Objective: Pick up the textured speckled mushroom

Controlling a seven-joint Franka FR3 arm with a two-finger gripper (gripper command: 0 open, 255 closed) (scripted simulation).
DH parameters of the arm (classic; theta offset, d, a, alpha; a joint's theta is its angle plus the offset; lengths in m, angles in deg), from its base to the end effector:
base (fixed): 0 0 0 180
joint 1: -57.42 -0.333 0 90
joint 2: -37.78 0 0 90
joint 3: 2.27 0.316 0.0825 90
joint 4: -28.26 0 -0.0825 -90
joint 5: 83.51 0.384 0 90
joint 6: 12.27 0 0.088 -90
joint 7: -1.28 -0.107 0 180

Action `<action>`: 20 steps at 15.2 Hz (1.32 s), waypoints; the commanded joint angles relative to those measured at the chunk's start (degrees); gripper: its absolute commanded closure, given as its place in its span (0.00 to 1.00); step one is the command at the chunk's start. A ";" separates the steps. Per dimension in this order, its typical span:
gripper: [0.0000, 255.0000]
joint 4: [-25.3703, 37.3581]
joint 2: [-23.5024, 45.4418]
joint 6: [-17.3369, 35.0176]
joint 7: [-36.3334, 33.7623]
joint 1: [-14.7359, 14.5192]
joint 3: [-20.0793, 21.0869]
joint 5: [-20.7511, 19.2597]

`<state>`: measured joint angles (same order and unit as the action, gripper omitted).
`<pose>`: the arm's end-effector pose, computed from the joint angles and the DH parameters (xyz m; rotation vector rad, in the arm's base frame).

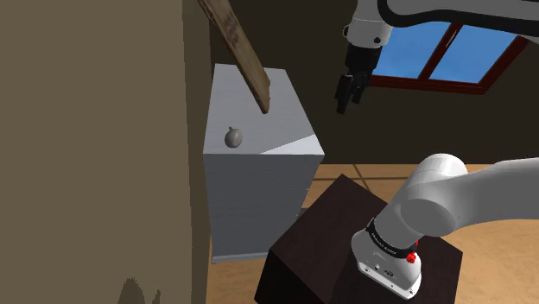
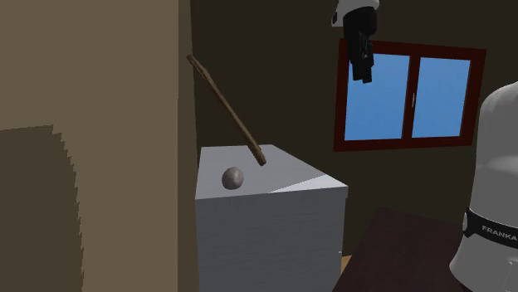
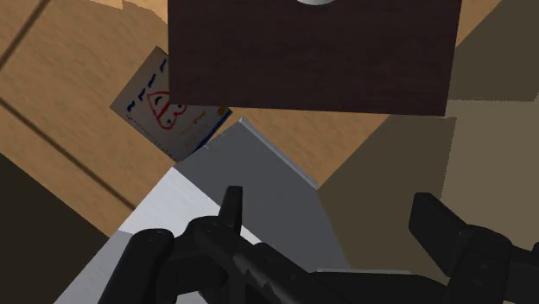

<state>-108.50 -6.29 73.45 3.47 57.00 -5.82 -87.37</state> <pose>0.3007 -0.0288 0.5643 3.1159 0.0043 -0.1924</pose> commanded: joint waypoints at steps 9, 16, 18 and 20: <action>0.00 3.59 16.19 11.60 -7.85 -0.21 1.99 4.38; 0.00 10.81 31.57 19.19 -13.40 -0.36 2.88 7.43; 0.00 13.54 36.04 20.80 -14.80 -0.39 2.99 8.22; 0.00 16.55 40.52 22.16 -16.12 -0.41 3.04 9.00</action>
<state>-94.29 31.18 94.88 -11.71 56.73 -2.96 -78.86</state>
